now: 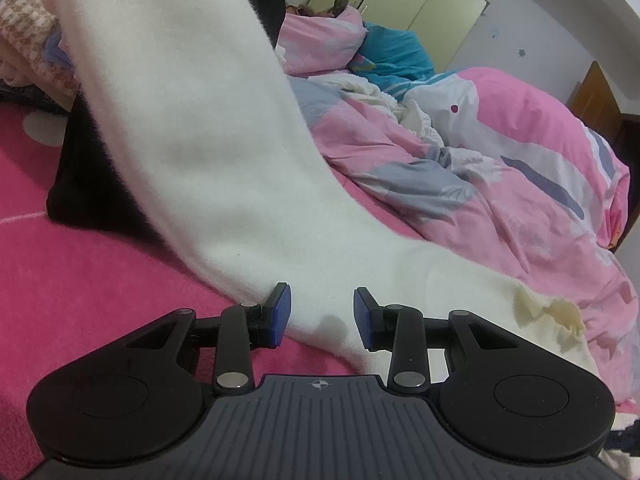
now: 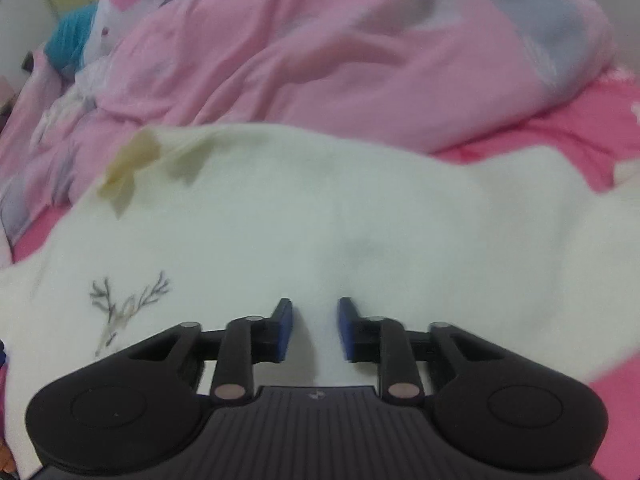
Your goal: Fold clothes
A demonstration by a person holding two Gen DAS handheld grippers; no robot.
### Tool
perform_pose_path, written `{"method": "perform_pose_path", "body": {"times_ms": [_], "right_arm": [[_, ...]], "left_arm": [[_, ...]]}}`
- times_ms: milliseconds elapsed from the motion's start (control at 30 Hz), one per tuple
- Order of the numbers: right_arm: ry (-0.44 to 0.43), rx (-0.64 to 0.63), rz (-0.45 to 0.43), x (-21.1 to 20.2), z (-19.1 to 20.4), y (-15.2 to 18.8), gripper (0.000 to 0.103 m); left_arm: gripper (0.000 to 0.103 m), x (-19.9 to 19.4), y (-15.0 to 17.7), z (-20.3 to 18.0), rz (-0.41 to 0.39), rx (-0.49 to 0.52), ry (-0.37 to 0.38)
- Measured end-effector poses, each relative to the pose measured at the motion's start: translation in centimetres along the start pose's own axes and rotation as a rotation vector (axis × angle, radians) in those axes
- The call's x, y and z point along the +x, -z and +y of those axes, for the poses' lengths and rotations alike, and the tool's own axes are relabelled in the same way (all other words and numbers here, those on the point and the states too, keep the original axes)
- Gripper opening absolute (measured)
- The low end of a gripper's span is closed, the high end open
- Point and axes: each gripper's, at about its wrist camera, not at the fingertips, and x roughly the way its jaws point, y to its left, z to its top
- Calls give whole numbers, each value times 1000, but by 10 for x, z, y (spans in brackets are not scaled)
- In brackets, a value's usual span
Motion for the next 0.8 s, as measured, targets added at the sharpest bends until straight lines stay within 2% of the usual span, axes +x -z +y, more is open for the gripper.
{"method": "perform_pose_path", "body": {"times_ms": [67, 200, 267, 367, 467, 600, 700, 800], "right_arm": [[25, 85, -53, 10, -18, -22, 19], [135, 238, -165, 21, -52, -68, 20], [95, 367, -202, -4, -77, -63, 22], [-48, 471, -242, -65, -106, -20, 27], [-119, 581, -252, -134, -144, 43, 32], [-91, 693, -288, -197, -192, 89, 35], [-60, 720, -320, -215, -211, 103, 42], [-143, 715, -310, -205, -202, 105, 42]], "left_arm": [[35, 0, 0, 0, -1, 4, -3], [35, 0, 0, 1, -2, -5, 2], [35, 0, 0, 2, -2, -14, 8], [36, 0, 0, 2, 0, -17, 12], [39, 0, -1, 0, 7, -7, 15], [40, -9, -6, -13, 3, 36, 9], [41, -26, -10, -26, -14, 77, 12], [43, -47, -11, -34, 7, 97, 1]]}}
